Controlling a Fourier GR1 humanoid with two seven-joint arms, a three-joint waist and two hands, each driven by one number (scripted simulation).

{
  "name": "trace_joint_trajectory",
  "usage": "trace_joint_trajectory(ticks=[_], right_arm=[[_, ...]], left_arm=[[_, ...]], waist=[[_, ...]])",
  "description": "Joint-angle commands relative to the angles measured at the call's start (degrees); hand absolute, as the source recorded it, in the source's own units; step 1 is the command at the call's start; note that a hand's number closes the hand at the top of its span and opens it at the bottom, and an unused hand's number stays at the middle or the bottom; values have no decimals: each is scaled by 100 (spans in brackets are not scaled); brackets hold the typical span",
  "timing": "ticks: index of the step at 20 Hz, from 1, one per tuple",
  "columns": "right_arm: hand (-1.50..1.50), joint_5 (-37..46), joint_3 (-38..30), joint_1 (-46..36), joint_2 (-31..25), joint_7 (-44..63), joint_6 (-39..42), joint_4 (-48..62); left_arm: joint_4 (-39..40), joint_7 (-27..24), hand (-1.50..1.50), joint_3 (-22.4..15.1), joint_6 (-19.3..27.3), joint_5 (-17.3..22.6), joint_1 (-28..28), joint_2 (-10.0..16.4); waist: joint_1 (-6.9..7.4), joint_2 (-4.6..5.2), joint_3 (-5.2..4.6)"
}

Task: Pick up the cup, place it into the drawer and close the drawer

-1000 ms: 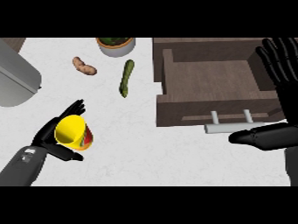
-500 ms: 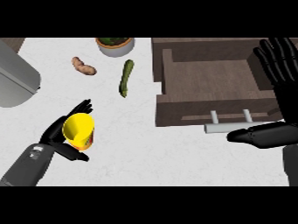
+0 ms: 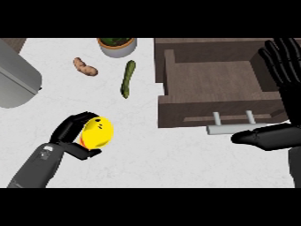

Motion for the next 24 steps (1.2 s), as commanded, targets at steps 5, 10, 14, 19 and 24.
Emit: trace_joint_trajectory(ticks=[5, 10, 14, 19, 24], right_arm=[[-150, -188, -260, -115, -203, -60, 167, 191], [-150, -321, -388, 26, -211, 40, 148, 104], [-150, -83, -265, 115, -161, 160, -7, -68], [-150, -276, -432, 91, -158, -136, 158, 232], [-150, -50, -243, 90, -198, 191, 87, 92]], left_arm=[[-229, -1234, 150, 286, -590, 363, -246, -159], [-245, -1101, 150, 1220, 766, 1191, 6, -394], [-530, -1003, 150, 1668, 1615, 1553, 42, -649], [-1039, -151, 150, 1450, 1597, 1444, -637, -638], [-2144, 894, 150, 1095, 2095, 1392, -1090, -1081]], waist=[[18, 0, 3], [105, -41, 11], [199, -96, 26], [223, -96, 34], [285, -134, 39]])
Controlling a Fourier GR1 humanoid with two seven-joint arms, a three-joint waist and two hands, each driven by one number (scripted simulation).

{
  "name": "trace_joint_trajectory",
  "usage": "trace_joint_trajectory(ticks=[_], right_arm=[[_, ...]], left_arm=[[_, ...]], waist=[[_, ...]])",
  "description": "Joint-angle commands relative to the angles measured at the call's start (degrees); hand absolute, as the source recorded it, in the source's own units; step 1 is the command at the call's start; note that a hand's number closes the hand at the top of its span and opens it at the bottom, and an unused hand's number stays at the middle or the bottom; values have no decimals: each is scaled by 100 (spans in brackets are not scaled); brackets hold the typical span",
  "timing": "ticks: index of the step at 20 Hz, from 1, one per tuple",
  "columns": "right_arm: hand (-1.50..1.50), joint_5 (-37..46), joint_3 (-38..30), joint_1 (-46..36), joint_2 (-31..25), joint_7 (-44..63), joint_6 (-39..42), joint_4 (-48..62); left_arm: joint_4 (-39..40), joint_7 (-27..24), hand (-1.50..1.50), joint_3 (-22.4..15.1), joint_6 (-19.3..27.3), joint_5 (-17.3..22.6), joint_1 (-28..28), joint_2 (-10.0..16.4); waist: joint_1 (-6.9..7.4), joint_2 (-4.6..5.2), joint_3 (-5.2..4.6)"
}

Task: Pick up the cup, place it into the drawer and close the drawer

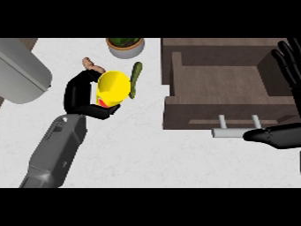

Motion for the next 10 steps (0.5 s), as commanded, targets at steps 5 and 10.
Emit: trace_joint_trajectory(ticks=[5, 10], right_arm=[[-150, 99, -11, 102, -26, -62, 6, -106], [-150, 233, 134, 70, 127, 82, -161, -110]], left_arm=[[-1433, 1913, 150, -437, 816, -20, -1056, -561], [-1760, 2896, 150, -925, 1575, 63, -1806, -578]], waist=[[25, -33, 5], [-52, -24, 1]])
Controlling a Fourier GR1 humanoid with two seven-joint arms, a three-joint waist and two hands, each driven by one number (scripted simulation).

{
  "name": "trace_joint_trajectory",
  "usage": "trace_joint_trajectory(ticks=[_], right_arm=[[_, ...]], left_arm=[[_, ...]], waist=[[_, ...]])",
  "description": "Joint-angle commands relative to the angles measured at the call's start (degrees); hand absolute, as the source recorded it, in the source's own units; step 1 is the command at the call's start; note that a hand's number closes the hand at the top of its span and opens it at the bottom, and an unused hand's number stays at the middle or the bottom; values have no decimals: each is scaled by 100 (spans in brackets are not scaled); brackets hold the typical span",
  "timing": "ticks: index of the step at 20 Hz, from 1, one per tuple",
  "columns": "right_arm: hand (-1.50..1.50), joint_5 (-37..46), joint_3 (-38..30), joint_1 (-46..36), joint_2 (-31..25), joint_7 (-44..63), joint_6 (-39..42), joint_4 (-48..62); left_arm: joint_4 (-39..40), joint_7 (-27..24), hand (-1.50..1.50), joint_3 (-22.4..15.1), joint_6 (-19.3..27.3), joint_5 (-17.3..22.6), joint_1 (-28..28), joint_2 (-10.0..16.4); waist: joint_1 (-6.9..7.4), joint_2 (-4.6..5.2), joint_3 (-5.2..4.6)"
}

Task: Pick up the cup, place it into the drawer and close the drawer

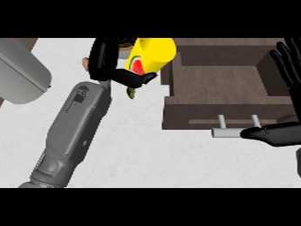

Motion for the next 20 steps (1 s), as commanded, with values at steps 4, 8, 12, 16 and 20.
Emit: trace_joint_trajectory(ticks=[4, 8, 12, 16, 20], right_arm=[[-150, 111, -94, 178, 70, -625, 74, 388], [-150, -62, -25, -16, -6, -154, 126, 81], [-150, 65, 21, -408, 27, -281, 50, 419], [-150, 18, 23, -294, 56, -240, 51, 244], [-150, -80, 138, -385, 73, -179, 171, 214]], left_arm=[[22, 1414, 150, -418, 1033, 143, -1471, -84], [868, 1341, 150, -1051, 1707, 535, -1874, -86], [1817, 1625, 150, -1035, 1834, 711, -2532, -86], [2538, 1791, 150, -1185, 1879, 620, -2890, -86], [2842, 1907, 150, -1795, 1762, 876, -2794, -86]], waist=[[-87, 40, 2], [-234, 62, 0], [-355, 130, 3], [-427, 145, 5], [-727, 195, 9]])
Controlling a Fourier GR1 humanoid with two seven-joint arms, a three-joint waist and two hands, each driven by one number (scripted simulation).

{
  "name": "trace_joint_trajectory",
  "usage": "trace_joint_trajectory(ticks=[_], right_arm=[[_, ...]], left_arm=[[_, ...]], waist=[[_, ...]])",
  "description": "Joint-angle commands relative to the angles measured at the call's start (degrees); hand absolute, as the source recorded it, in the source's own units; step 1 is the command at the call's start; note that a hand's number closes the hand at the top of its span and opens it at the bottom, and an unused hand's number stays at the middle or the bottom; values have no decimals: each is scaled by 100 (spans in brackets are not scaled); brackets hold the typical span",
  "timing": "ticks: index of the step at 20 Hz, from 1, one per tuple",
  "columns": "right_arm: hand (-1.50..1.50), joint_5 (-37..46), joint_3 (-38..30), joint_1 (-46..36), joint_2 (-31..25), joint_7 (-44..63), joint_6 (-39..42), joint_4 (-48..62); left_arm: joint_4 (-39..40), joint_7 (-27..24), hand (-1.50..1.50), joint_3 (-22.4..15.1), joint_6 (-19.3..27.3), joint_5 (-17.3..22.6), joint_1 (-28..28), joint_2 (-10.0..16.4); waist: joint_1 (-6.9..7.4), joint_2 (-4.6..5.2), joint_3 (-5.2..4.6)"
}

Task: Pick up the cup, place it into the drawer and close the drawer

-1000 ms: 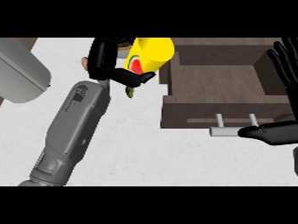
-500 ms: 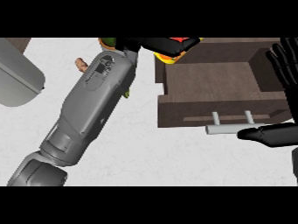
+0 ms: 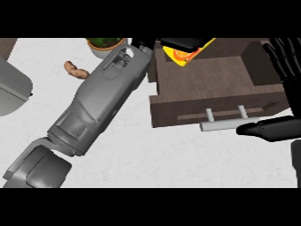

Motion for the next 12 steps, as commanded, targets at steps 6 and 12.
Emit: trace_joint_trajectory(ticks=[6, 12], right_arm=[[-150, -107, 155, -245, 19, -100, 210, 125], [-150, -176, 344, -462, 46, -38, 349, 97]], left_arm=[[628, 124, 150, -980, -520, 232, 232, -1], [336, 120, -150, -1080, -451, 714, 242, -1]], waist=[[-424, 127, 4], [-629, 153, -1]])
